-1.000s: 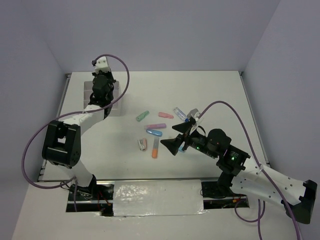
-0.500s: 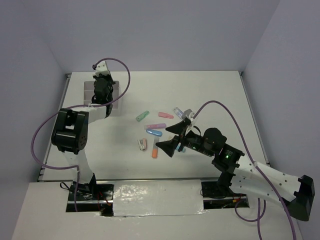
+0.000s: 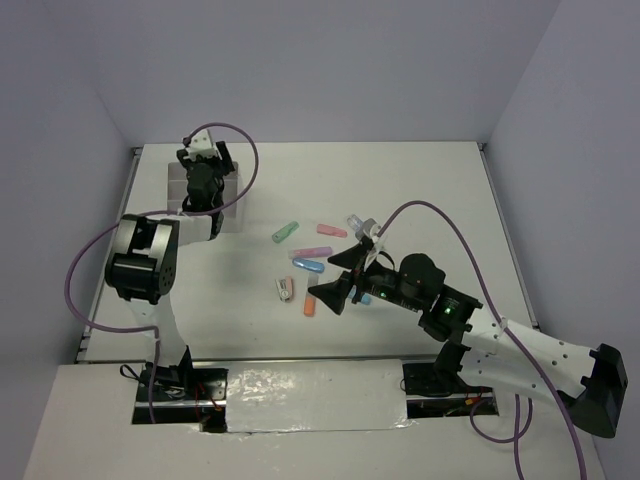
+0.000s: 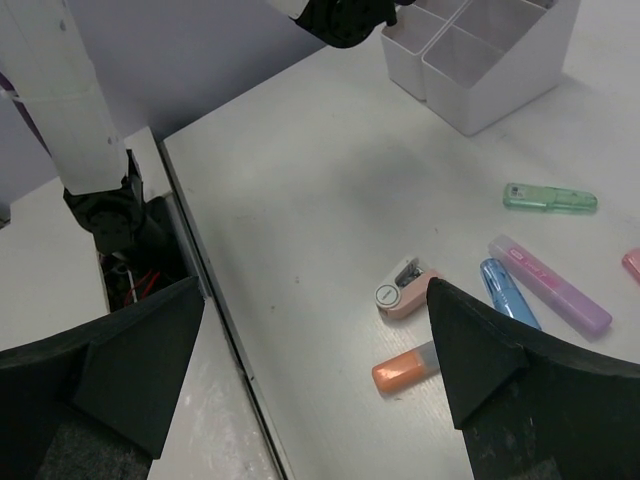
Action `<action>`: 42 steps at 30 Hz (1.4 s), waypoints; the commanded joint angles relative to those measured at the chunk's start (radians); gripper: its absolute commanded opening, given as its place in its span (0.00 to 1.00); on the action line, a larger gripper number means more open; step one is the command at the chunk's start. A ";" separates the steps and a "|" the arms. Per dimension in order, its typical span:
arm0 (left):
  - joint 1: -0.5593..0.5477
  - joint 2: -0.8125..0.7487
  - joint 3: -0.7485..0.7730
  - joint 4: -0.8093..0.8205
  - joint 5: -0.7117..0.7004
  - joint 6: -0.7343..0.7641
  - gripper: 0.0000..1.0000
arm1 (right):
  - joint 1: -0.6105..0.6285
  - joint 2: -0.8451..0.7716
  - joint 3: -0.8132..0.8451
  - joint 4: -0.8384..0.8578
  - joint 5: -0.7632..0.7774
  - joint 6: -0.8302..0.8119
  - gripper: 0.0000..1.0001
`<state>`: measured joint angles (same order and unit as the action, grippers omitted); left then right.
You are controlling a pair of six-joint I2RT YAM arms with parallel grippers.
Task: Sort the stationery into containers
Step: Place the pen in the storage box, then pick up the stationery from the center of the board.
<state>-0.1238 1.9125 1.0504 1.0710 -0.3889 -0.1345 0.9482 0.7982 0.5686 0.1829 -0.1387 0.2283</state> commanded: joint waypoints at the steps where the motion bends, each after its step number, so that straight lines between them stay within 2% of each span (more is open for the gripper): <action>1: -0.010 -0.088 -0.036 0.086 0.001 -0.022 0.81 | -0.008 -0.008 0.040 0.043 0.019 -0.020 1.00; 2: -0.013 -0.111 -0.043 0.080 -0.002 -0.025 0.84 | -0.014 -0.008 0.043 0.037 0.022 -0.020 1.00; 4: -0.030 -0.191 -0.026 0.014 -0.030 -0.048 0.99 | -0.028 0.004 0.053 0.020 0.034 -0.012 1.00; 7: -0.057 -0.306 0.080 -0.263 -0.041 -0.144 0.99 | -0.080 0.053 0.091 -0.040 0.040 0.043 1.00; 8: -0.063 -0.355 0.121 -0.477 -0.033 -0.181 0.99 | -0.106 0.083 0.112 -0.077 0.042 0.057 1.00; 9: -0.066 -0.377 0.207 -0.597 -0.022 -0.224 0.99 | -0.118 0.096 0.125 -0.101 0.066 0.071 1.00; 10: -0.072 -0.395 0.242 -0.711 0.013 -0.305 0.99 | -0.123 0.110 0.135 -0.149 0.089 0.092 1.00; 11: -0.076 -0.433 0.272 -0.808 0.046 -0.326 0.99 | -0.130 0.130 0.146 -0.172 0.109 0.095 1.00; 12: -0.079 -0.457 0.290 -0.944 0.077 -0.356 0.99 | -0.132 0.140 0.168 -0.224 0.131 0.091 1.00; 14: -0.092 -0.528 0.278 -1.088 0.157 -0.385 0.99 | -0.149 0.177 0.207 -0.282 0.145 0.091 1.00; 17: -0.146 -0.624 0.215 -1.285 0.160 -0.431 0.99 | -0.170 0.213 0.241 -0.374 0.197 0.112 1.00; 22: -0.305 -0.785 0.062 -1.396 0.179 -0.450 0.99 | -0.177 0.239 0.240 -0.448 0.328 0.201 1.00; 27: -0.442 -0.917 -0.038 -1.506 0.200 -0.458 0.99 | -0.178 0.300 0.228 -0.493 0.326 0.181 1.00; 30: -0.465 -1.016 -0.081 -1.621 0.156 -0.435 0.99 | -0.180 0.311 0.185 -0.464 0.308 0.175 1.00; 34: -0.467 -1.070 -0.087 -1.746 0.101 -0.384 0.99 | -0.184 0.346 0.194 -0.491 0.242 0.085 1.00; 39: -0.467 -1.156 -0.194 -1.674 0.104 -0.321 0.99 | -0.184 0.385 0.200 -0.550 0.125 -0.033 0.98; 42: -0.465 -1.169 -0.191 -1.680 0.091 -0.318 0.99 | -0.181 0.383 0.194 -0.525 0.112 0.006 0.97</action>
<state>-0.5884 0.7582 0.8551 -0.6262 -0.2703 -0.4923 0.7696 1.1889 0.7513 -0.3538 0.0200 0.2558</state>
